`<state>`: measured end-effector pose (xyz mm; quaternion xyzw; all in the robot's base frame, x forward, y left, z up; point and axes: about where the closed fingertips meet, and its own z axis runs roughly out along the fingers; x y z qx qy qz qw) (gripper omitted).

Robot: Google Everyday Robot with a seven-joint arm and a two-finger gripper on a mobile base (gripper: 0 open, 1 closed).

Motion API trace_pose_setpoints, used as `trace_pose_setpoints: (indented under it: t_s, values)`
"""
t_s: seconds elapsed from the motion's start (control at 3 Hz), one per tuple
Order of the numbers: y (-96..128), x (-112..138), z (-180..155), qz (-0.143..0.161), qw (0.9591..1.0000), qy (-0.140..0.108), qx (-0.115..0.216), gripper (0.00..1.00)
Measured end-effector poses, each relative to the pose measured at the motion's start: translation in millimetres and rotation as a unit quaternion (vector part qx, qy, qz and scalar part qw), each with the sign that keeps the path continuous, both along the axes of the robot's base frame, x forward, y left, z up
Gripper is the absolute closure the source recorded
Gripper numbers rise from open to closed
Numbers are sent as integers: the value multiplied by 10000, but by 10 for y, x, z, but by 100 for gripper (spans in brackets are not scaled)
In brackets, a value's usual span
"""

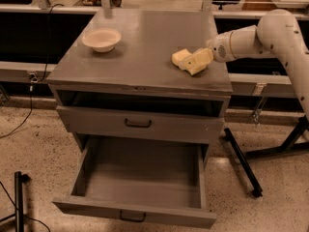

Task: Pick sponge from middle drawer and place on counter

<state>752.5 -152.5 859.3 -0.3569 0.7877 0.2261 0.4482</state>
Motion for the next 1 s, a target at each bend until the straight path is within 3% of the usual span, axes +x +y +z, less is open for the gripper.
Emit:
trace_pose_setpoints:
  t_s: [0.33, 0.67, 1.0]
  values:
    - [117, -237, 435, 662, 9940, -866, 96, 0]
    - [182, -518, 515, 1029, 9863, -1264, -237, 0]
    - [207, -508, 485, 1063, 9859, -1267, -246, 0]
